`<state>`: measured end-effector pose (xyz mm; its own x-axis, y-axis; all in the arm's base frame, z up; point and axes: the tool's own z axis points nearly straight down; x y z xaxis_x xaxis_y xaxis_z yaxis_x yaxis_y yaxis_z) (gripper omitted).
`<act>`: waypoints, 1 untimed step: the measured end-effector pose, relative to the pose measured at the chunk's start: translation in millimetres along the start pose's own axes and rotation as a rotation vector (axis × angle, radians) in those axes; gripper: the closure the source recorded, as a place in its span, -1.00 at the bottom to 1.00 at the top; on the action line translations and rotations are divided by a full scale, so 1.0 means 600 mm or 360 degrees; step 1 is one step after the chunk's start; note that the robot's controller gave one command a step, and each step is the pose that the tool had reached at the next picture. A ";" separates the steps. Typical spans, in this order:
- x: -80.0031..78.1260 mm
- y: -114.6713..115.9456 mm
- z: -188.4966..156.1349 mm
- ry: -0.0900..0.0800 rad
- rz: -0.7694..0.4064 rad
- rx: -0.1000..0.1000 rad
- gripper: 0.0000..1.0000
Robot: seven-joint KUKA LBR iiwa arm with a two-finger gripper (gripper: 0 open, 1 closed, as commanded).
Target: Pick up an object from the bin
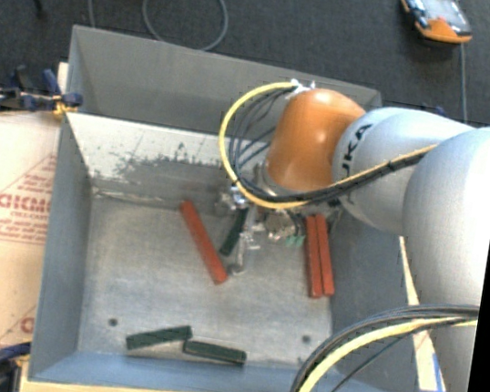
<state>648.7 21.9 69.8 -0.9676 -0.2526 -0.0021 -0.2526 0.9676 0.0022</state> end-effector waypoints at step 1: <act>-0.001 -0.039 -0.003 -0.0004 0.0100 0.0003 -1.00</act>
Offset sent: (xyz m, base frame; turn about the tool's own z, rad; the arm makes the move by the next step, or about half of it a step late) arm 0.0052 -0.0225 0.0002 0.0670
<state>655.0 -0.5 71.4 -0.9815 -0.1913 -0.0043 -0.1913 0.9815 0.0007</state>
